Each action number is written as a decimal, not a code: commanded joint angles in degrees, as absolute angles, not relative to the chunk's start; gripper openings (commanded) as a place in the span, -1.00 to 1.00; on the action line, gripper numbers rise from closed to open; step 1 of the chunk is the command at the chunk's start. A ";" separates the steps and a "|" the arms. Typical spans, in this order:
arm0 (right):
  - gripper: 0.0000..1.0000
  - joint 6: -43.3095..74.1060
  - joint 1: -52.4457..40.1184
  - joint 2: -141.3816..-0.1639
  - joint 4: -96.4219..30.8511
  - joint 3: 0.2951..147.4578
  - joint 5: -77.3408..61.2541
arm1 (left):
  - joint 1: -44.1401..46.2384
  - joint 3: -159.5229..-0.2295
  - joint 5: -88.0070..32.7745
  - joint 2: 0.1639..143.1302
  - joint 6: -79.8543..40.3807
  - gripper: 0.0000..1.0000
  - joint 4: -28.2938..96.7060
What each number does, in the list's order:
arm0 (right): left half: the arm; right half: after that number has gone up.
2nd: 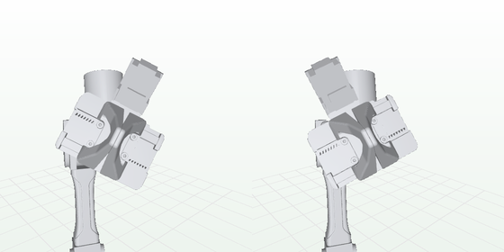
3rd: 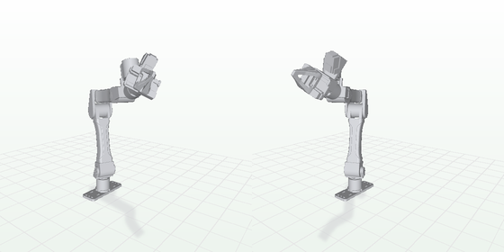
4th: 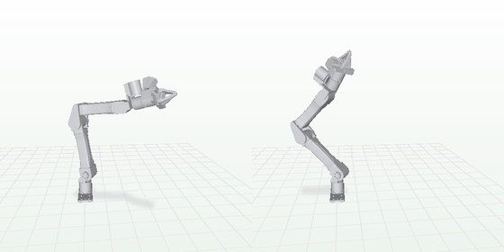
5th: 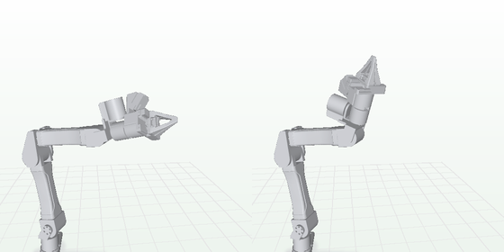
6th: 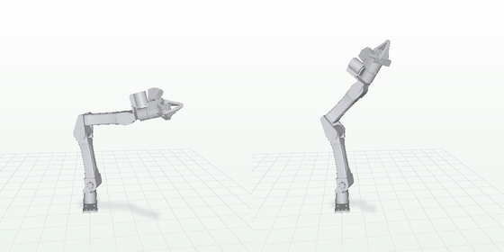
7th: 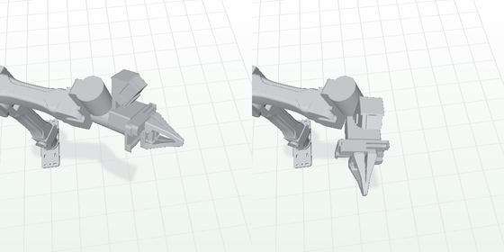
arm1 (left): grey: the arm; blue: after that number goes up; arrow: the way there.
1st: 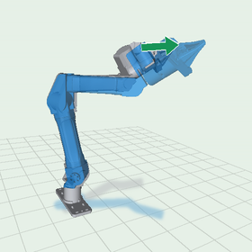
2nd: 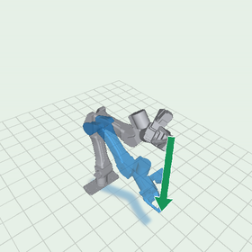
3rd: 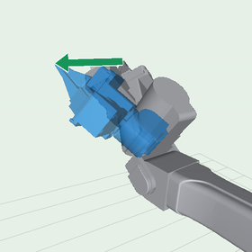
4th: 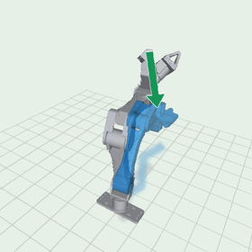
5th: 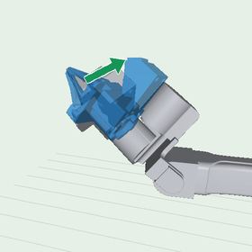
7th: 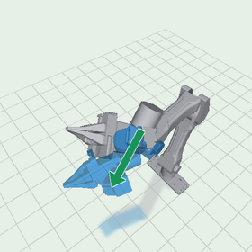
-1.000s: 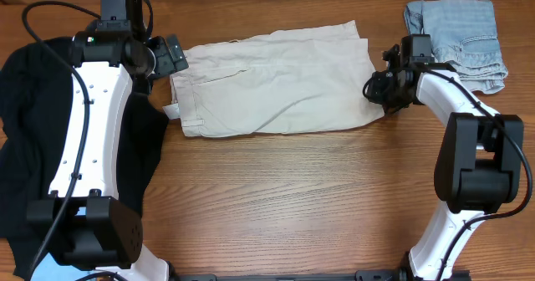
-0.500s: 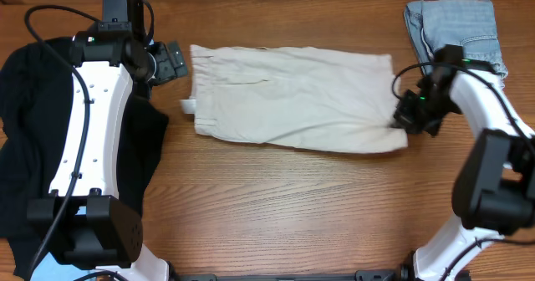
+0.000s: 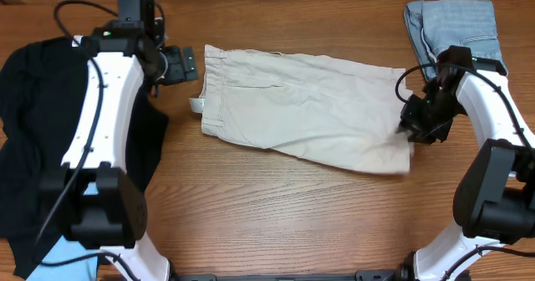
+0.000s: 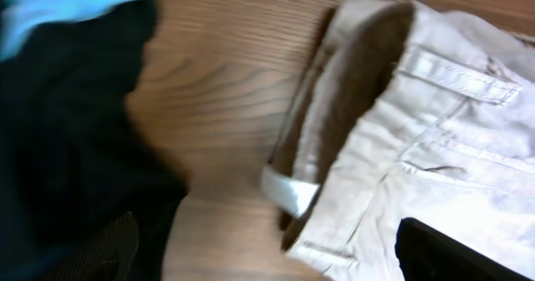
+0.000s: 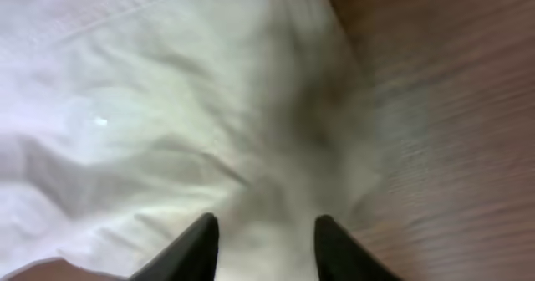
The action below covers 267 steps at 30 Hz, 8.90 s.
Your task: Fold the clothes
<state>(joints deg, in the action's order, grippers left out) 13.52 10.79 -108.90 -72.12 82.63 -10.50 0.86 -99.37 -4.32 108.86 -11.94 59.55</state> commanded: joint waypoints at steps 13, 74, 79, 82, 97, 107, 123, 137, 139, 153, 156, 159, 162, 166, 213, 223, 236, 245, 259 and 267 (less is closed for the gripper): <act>0.38 6.48 0.21 -102.76 -64.29 89.97 -14.44 | 5.52 -100.84 -14.70 112.62 0.25 -0.92 60.01; -0.92 31.75 -15.84 -125.75 -27.07 89.97 -12.88 | 18.09 -102.74 2.85 131.35 -12.47 -0.92 27.90; -0.92 31.79 -14.66 -127.28 -27.68 89.97 -14.50 | 13.52 -102.74 4.05 131.35 -12.45 -0.92 27.73; -0.92 31.99 -14.04 -127.31 -27.40 89.97 -15.11 | 10.92 -102.74 4.03 131.35 -12.45 -0.92 27.53; -0.92 29.65 -6.50 -127.24 -25.54 90.78 -17.26 | 9.43 -102.83 -3.03 131.33 -8.75 -0.92 32.29; 0.40 13.74 6.87 -127.22 -38.39 93.49 -30.33 | 9.45 -105.21 -3.09 129.78 -8.47 0.39 39.83; 0.44 4.69 2.74 -128.86 -43.00 88.73 -27.05 | 9.19 -133.82 -15.66 129.16 -4.67 1.00 72.29; -0.92 11.92 5.13 -126.69 -46.00 87.18 -24.05 | 8.91 -141.34 -18.85 129.16 -4.56 0.98 87.99; -0.92 10.85 7.11 -124.70 -48.99 87.18 -24.08 | 8.93 -141.34 -18.92 129.16 -3.29 0.98 88.49; -0.92 1.02 13.41 -117.97 -68.34 86.89 -21.87 | 8.93 -133.08 -18.96 129.32 6.07 -0.55 82.46; -0.92 1.04 13.37 -117.97 -68.18 86.89 -21.89 | 8.93 -126.74 -19.14 129.32 6.02 -0.91 78.00; -0.92 1.02 13.37 -117.97 -68.03 86.89 -21.89 | 8.91 -119.20 -19.14 129.32 5.98 -0.92 72.53; -0.92 0.99 13.63 -117.97 -67.92 86.89 -21.87 | 8.51 -112.68 -19.09 129.32 4.97 -0.92 67.24; -0.92 1.02 13.63 -117.97 -67.16 86.89 -21.87 | 7.31 -109.56 -19.09 129.32 2.26 -0.92 63.11; 0.12 -3.40 13.45 -118.10 -51.24 78.91 -21.67 | -2.61 -121.10 -28.14 132.16 19.70 0.79 73.41; 0.13 -3.25 13.45 -118.10 -50.89 78.81 -21.45 | -1.96 -120.97 -28.80 137.86 19.73 0.79 72.73; 0.13 -3.25 13.45 -118.10 -51.22 78.81 -21.45 | -1.13 -120.88 -31.18 144.03 19.51 0.79 71.99; 0.13 -3.25 13.45 -118.10 -51.05 78.81 -21.47 | 3.70 -120.81 -34.11 145.03 19.75 0.57 71.05; -0.07 -3.27 12.78 -118.08 -51.24 78.83 -23.40 | 4.08 -128.99 -34.11 145.36 18.83 -0.92 80.12; -0.05 -6.24 9.56 -116.05 -51.86 79.20 -30.87 | 2.61 -153.82 -26.81 145.34 16.38 -0.92 96.92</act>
<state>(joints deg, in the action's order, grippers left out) -4.64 11.57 -117.95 -51.81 79.64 -25.74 3.11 -144.44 -31.00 146.12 17.78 93.76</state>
